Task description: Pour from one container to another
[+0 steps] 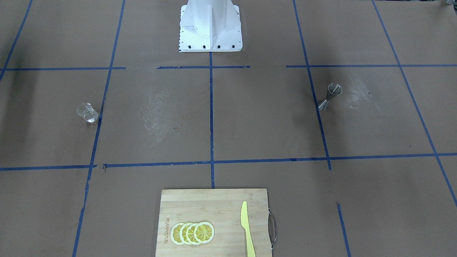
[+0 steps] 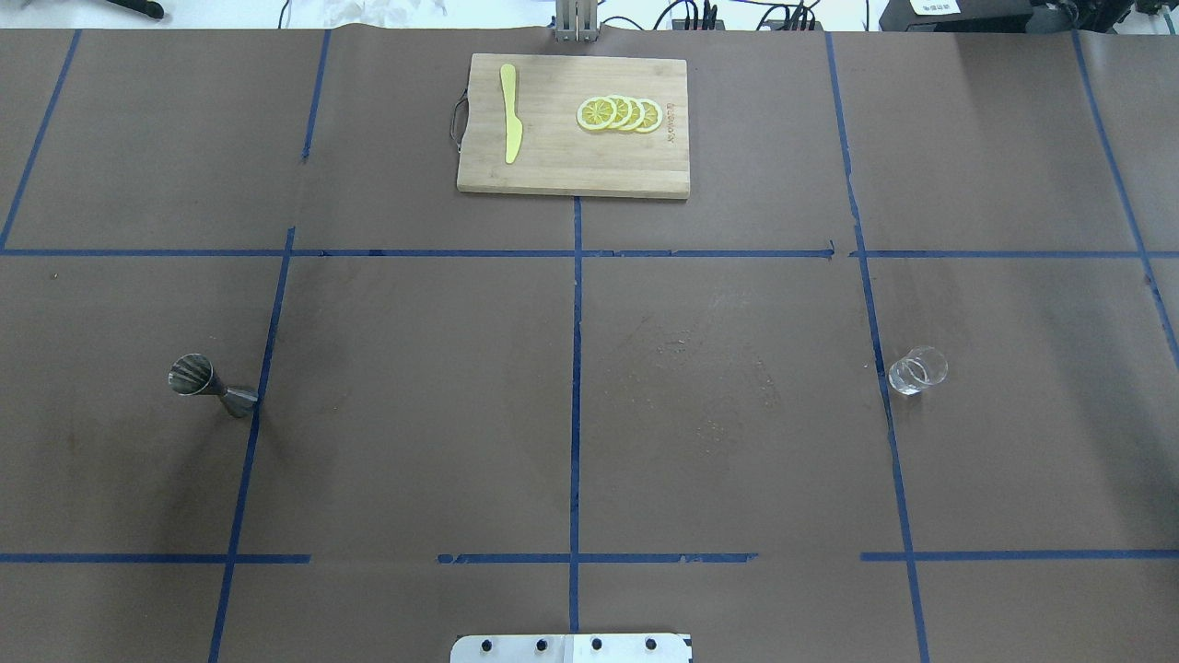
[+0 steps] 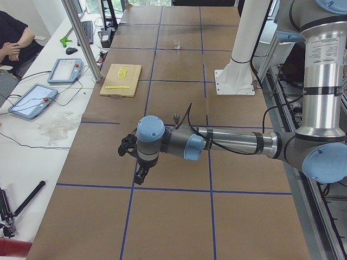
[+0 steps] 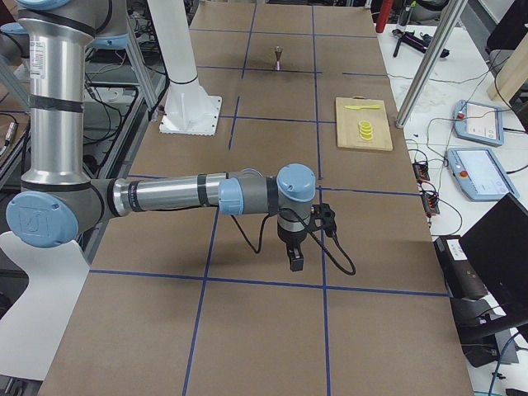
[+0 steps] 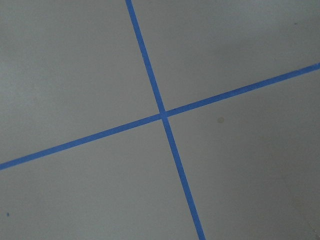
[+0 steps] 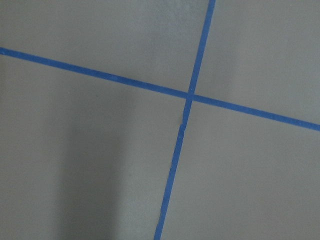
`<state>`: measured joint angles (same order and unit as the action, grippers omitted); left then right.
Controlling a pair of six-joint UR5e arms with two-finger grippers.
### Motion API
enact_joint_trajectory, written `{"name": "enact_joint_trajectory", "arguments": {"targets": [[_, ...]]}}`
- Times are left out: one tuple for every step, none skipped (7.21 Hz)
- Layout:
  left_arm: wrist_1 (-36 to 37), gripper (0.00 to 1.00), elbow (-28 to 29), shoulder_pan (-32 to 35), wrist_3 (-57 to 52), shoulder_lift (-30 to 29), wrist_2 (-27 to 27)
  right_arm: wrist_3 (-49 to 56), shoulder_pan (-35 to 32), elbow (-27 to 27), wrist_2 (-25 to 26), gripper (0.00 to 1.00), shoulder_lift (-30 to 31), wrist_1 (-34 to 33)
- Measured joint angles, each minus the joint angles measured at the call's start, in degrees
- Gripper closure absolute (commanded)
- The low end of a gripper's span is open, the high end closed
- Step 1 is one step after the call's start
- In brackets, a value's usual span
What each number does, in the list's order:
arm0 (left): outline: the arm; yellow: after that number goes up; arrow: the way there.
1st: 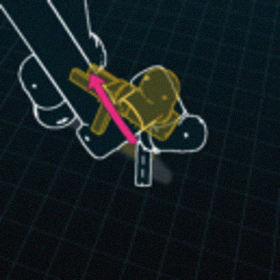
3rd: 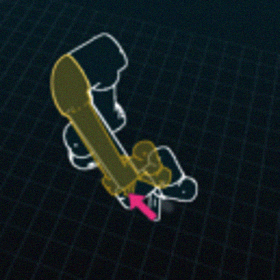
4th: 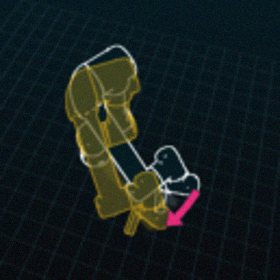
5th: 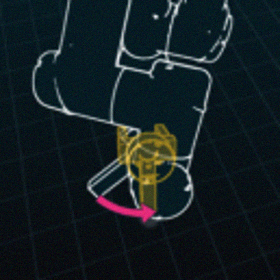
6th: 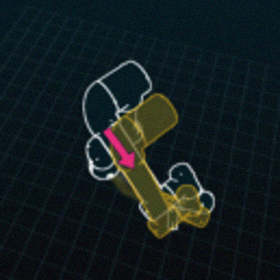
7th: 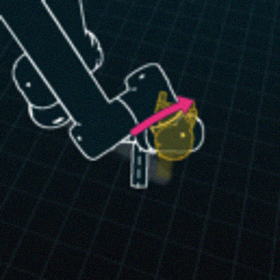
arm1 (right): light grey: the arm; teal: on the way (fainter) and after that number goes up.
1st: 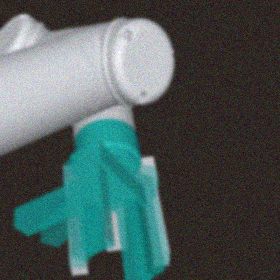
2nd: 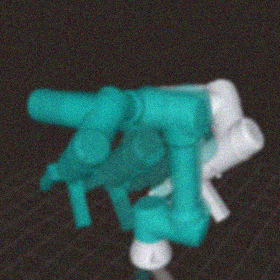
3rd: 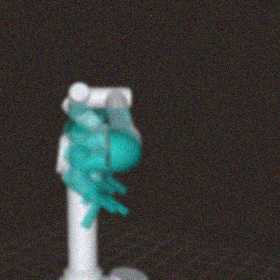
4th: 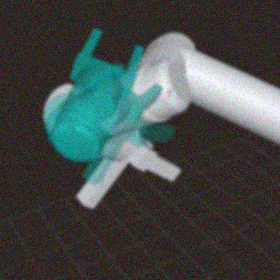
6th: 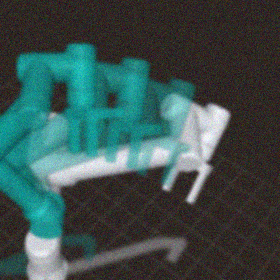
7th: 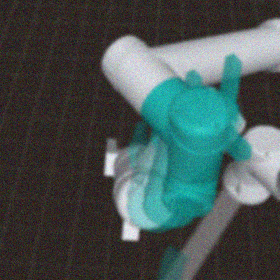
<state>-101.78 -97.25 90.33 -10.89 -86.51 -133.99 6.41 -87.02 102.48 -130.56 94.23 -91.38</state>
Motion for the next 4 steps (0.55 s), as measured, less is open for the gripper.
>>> {"name": "enact_joint_trajectory", "arguments": {"targets": [[-2.52,0.00,0.63,-0.03,0.28,-0.30,-0.04,-0.02,0.00,-0.59,-0.04,0.00,-0.98,1.25],[-6.02,0.00,0.99,-0.03,0.33,-0.39,-0.04,0.02,0.01,-1.28,-0.09,0.00,-1.52,2.31],[-10.69,0.00,1.12,-0.01,0.35,-0.32,-0.04,0.18,-0.01,-1.53,-0.14,0.00,-1.79,3.47],[-15.57,0.00,1.42,-0.01,0.37,-0.73,-0.02,0.22,-0.04,-1.57,-0.37,0.00,-1.84,4.91]]}}
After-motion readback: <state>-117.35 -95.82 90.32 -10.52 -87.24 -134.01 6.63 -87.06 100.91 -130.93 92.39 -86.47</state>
